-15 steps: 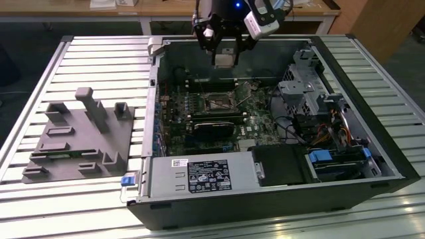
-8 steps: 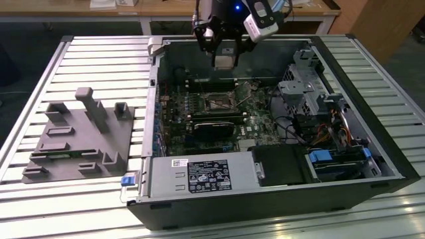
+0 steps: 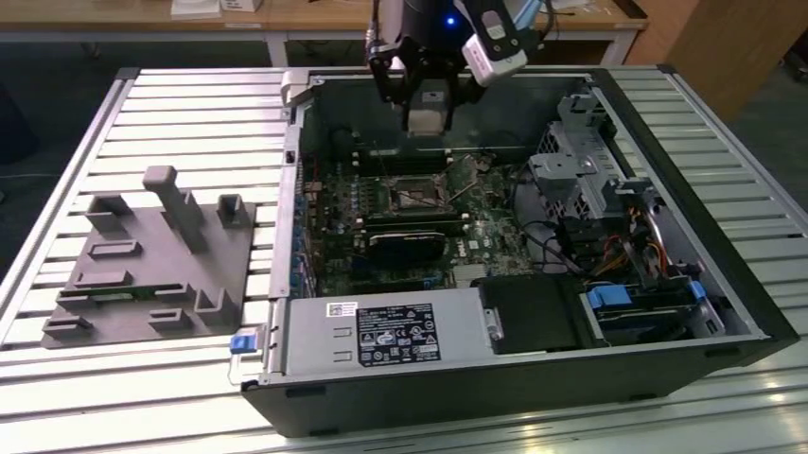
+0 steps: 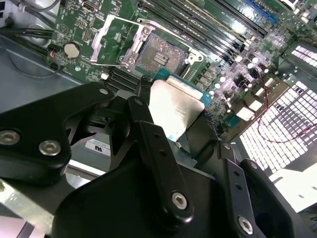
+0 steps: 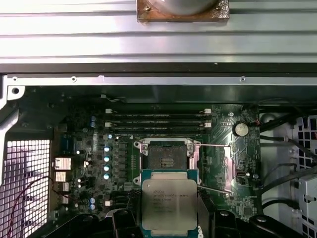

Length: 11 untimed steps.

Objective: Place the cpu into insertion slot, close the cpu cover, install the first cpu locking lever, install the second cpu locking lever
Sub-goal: 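Place the cpu into insertion slot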

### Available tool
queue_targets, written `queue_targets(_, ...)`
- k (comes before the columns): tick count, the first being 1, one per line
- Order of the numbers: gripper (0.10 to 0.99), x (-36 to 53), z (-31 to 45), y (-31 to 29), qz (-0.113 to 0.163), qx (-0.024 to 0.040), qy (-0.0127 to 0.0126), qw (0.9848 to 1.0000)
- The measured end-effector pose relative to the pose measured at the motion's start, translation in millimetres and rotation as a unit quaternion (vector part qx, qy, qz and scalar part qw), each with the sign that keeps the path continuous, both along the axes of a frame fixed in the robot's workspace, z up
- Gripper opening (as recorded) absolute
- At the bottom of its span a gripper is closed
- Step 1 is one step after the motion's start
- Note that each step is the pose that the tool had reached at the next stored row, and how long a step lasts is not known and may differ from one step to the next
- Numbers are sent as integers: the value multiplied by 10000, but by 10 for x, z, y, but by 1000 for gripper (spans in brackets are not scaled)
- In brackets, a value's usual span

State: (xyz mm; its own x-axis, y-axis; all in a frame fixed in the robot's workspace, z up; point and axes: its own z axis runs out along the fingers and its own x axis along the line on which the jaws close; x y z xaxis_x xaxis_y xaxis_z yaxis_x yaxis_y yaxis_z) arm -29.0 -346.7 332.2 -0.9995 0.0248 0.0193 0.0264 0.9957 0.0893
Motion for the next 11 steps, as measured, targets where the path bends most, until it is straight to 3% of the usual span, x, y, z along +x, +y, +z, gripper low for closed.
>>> queue_targets(11, 541, 0, -134, 0, 0, 0, 0, 10000)
